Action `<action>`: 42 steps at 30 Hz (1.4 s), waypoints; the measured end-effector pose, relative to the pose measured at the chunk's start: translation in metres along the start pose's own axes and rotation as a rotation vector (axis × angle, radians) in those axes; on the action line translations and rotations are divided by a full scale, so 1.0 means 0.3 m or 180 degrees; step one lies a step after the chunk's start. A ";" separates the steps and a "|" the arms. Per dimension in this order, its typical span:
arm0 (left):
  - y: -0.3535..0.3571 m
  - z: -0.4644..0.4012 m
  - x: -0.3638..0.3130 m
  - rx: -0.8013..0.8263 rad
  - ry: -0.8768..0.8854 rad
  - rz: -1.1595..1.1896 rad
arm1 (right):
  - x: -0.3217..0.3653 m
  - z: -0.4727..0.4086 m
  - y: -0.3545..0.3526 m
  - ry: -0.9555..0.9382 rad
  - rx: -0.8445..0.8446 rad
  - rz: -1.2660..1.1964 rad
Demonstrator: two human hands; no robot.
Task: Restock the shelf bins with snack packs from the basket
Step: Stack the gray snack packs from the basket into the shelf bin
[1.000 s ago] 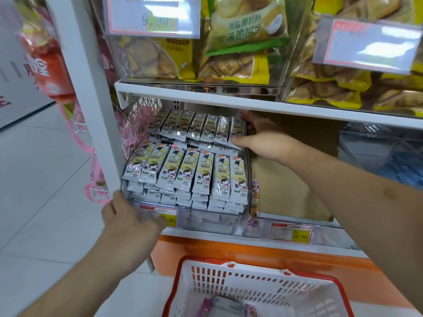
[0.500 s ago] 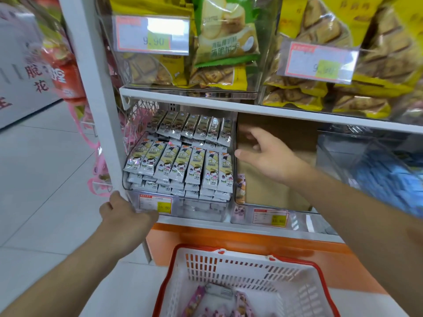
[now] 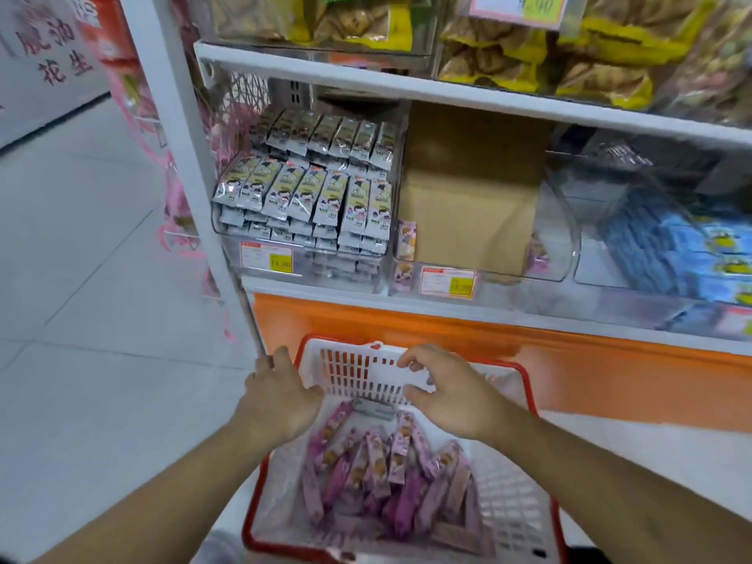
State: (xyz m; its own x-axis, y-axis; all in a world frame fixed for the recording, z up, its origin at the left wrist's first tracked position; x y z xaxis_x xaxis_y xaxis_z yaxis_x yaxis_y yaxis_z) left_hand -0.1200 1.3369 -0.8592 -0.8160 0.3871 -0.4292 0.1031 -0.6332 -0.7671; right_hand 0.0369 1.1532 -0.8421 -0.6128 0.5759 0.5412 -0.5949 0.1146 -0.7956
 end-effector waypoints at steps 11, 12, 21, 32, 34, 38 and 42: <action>0.300 -0.145 0.167 -0.0114 -0.0600 -0.0479 | -0.358 -0.257 0.506 0.0750 0.0518 -0.0138; 0.307 -0.153 0.170 -0.0147 -0.0676 -0.0582 | -0.377 -0.285 0.536 0.0794 0.0488 -0.0138; 0.329 -0.175 0.177 -0.0195 -0.0750 -0.0776 | -0.526 -0.358 0.686 0.1185 -0.0173 -0.0033; 0.334 -0.174 0.186 0.0046 -0.0803 -0.0713 | -0.471 -0.272 0.549 0.1298 -0.0387 -0.0982; 0.332 -0.167 0.182 0.0202 -0.0789 -0.0526 | -0.422 -0.237 0.461 0.1286 -0.0340 -0.1288; 0.262 -0.123 0.163 0.0147 -0.0717 -0.0336 | -0.280 -0.177 0.249 0.1217 -0.0141 -0.1702; 0.111 -0.097 0.003 0.0087 -0.0011 -0.0219 | -0.049 -0.108 0.003 0.0679 0.0144 -0.1535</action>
State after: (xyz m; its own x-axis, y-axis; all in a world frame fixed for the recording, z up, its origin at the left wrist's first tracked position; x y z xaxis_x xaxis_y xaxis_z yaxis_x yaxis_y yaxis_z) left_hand -0.1008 1.3357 -0.8988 -0.8225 0.4281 -0.3744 0.0312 -0.6234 -0.7813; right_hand 0.0623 1.1710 -0.8597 -0.1473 0.6189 0.7715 -0.8078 0.3749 -0.4549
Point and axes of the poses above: each hand's wrist, its own z-axis away from the middle knuckle, its own y-axis out of the palm, x = y × z, the point moved 9 cm from there along -z, towards the middle knuckle, and after that the axes turned 1 degree about -y, right-handed, at the moved point
